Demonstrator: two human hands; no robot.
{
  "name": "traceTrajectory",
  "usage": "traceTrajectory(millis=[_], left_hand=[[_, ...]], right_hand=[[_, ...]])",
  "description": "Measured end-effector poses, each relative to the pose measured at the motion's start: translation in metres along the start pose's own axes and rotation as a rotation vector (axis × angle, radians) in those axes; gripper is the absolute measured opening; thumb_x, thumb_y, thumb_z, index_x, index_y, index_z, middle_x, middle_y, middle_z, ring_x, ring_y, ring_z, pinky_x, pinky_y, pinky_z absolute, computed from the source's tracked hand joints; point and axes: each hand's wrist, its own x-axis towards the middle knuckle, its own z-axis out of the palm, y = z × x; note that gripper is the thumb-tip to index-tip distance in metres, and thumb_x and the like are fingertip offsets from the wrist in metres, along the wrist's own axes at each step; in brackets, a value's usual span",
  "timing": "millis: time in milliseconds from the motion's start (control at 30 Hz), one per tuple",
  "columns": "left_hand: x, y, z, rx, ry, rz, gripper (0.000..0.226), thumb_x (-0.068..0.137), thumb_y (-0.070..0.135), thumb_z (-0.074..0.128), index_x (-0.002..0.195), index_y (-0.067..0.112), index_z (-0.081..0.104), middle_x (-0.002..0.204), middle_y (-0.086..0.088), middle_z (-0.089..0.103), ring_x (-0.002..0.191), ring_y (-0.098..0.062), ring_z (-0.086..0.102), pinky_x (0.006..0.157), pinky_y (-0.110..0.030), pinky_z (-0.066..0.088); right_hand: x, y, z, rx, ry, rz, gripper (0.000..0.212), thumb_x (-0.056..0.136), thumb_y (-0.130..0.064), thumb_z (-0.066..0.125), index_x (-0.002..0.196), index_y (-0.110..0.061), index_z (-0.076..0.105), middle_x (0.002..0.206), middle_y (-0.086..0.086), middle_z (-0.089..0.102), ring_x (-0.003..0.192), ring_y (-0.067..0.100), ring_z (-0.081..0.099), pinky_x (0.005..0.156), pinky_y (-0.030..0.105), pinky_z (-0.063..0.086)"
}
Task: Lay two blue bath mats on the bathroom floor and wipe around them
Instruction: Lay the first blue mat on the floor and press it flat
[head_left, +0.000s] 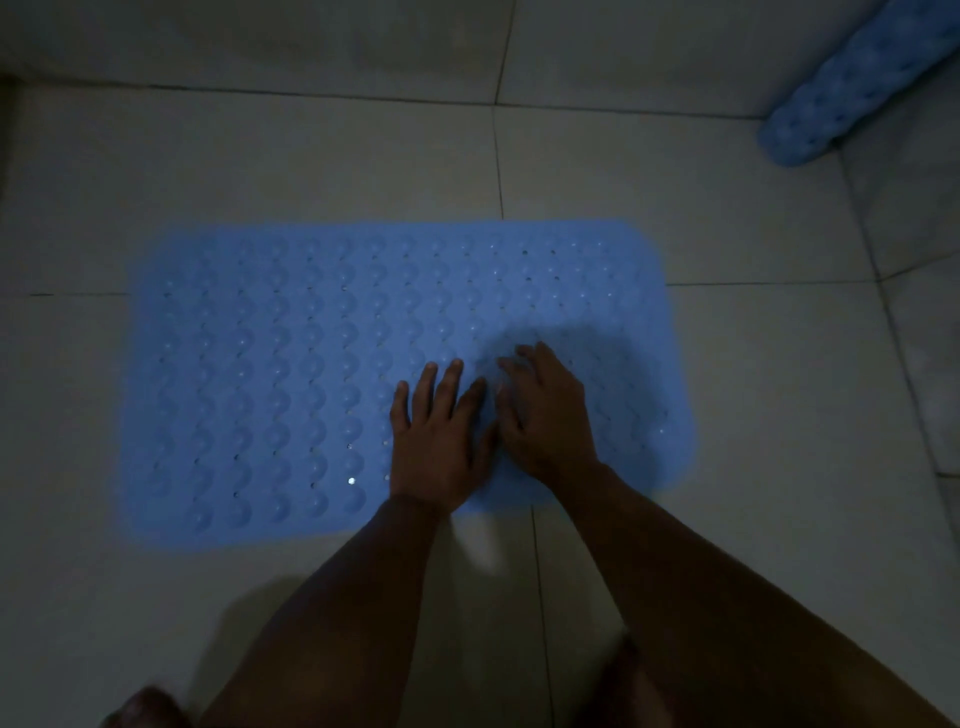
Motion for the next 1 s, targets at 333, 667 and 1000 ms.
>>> traceTrajectory(millis=[333,667,1000], left_hand=[[0.001,-0.031,-0.016,0.064,0.151,0.004,0.046,0.100,0.041,0.049,0.139,0.020,0.061,0.156,-0.009,0.048,0.151,-0.036,0.032,0.120,-0.061,0.022],[0.020,-0.045,-0.023,0.110,0.134,-0.010,0.048,0.102,0.045,0.046,0.143,0.023,0.059,0.162,-0.007,0.040,0.155,-0.033,0.025,0.121,-0.065,0.012],[0.026,-0.045,-0.028,0.111,0.120,-0.009,0.050,0.103,0.045,0.041,0.145,0.023,0.057,0.164,-0.008,0.037,0.157,-0.033,0.020,0.123,-0.063,0.009]], right_hand=[[-0.045,-0.008,0.030,-0.327,-0.188,0.054,0.075,0.102,-0.056,0.035,0.162,-0.014,0.018,0.170,0.013,0.006,0.158,0.032,0.000,0.122,0.065,0.010],[-0.047,-0.008,0.029,-0.316,-0.130,0.048,0.076,0.101,-0.058,0.040,0.162,-0.017,0.020,0.171,0.011,0.008,0.158,0.029,0.001,0.123,0.062,0.011],[-0.036,-0.002,0.013,-0.075,-0.140,0.091,0.064,0.100,-0.058,0.036,0.156,-0.027,0.037,0.168,0.000,0.024,0.157,0.016,0.013,0.124,0.050,0.017]])
